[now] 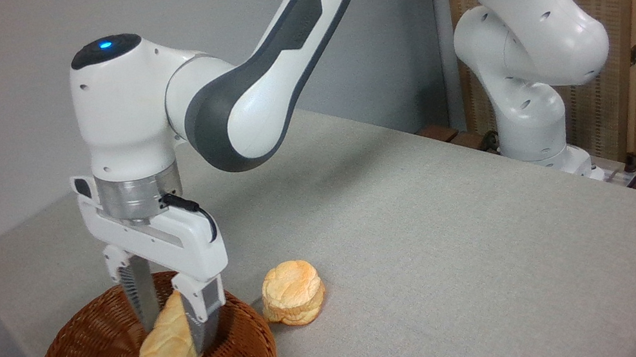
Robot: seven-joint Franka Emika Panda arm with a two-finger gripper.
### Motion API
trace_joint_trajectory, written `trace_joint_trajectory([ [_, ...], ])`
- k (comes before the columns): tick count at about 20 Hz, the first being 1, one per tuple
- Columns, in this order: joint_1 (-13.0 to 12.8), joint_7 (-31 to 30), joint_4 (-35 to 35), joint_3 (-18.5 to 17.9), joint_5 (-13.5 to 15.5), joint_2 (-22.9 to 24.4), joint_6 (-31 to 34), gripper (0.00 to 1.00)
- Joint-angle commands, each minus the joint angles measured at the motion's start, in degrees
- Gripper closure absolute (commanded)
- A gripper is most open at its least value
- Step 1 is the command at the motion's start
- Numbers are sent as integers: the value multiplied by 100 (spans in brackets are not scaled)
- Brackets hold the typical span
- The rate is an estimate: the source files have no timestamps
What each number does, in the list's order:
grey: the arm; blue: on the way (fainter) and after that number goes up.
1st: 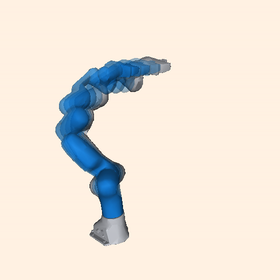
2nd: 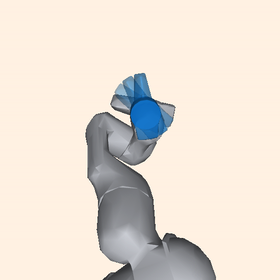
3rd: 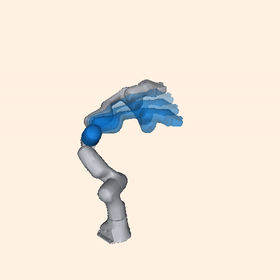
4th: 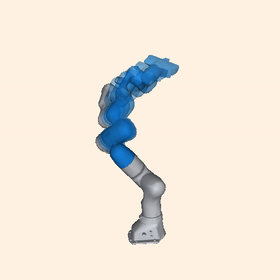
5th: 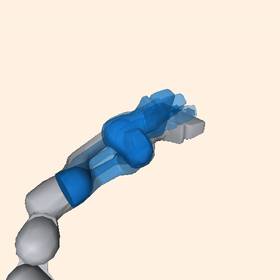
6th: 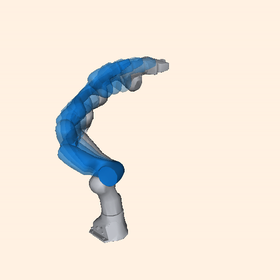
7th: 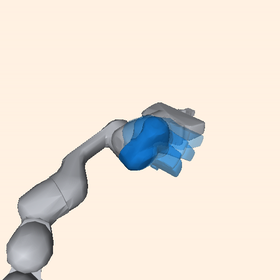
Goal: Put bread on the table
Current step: 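Lower the gripper down onto the long bread roll in the basket, then close the gripper on the long bread roll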
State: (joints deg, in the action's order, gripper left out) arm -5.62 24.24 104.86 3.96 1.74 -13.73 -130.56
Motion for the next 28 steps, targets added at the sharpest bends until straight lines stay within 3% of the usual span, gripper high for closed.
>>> trace_joint_trajectory([
  [1,-1,2,-72,52,-367,-33,531,0],
  [10,-1,10,-98,149,-394,-59,470,0],
  [14,8,422,-115,105,-403,-15,452,44],
  [18,17,511,-177,79,-403,2,452,60],
  [20,25,678,-186,79,-394,11,452,73],
  [21,17,722,-186,79,-394,11,461,77],
  [28,25,714,-194,79,-385,55,461,76],
])
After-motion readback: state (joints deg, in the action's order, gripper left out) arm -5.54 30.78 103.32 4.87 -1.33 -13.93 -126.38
